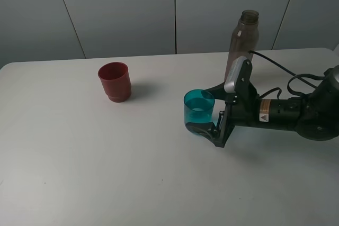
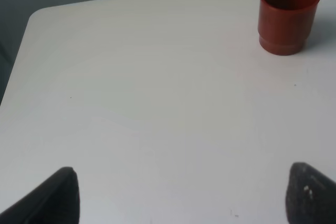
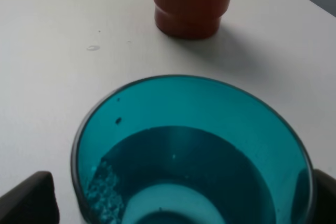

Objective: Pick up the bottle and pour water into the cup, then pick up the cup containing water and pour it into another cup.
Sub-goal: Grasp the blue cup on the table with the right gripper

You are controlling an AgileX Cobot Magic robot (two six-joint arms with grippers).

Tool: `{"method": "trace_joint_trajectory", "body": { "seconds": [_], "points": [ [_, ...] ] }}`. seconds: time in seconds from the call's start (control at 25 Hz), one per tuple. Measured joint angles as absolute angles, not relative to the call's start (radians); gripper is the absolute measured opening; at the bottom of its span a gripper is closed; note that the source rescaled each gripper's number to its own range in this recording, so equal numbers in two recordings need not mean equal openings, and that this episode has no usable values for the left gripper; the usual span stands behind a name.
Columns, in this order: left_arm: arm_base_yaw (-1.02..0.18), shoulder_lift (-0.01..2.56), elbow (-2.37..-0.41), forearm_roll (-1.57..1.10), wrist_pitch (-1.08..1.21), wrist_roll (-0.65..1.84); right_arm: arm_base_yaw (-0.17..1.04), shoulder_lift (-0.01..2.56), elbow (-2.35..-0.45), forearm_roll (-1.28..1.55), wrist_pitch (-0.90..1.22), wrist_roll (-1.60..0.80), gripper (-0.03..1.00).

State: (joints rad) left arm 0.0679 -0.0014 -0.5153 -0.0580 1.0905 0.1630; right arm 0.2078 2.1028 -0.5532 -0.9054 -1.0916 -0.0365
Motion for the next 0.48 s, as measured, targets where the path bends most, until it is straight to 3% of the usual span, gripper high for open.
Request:
{"method": "trace_joint_trajectory", "body": {
  "seconds": [0.48],
  "points": [
    [0.068, -0.001, -0.515, -0.058, 1.09, 0.163, 0.223, 2.103, -0.571, -0.902, -1.117, 0.082, 1.0]
  ]
}}
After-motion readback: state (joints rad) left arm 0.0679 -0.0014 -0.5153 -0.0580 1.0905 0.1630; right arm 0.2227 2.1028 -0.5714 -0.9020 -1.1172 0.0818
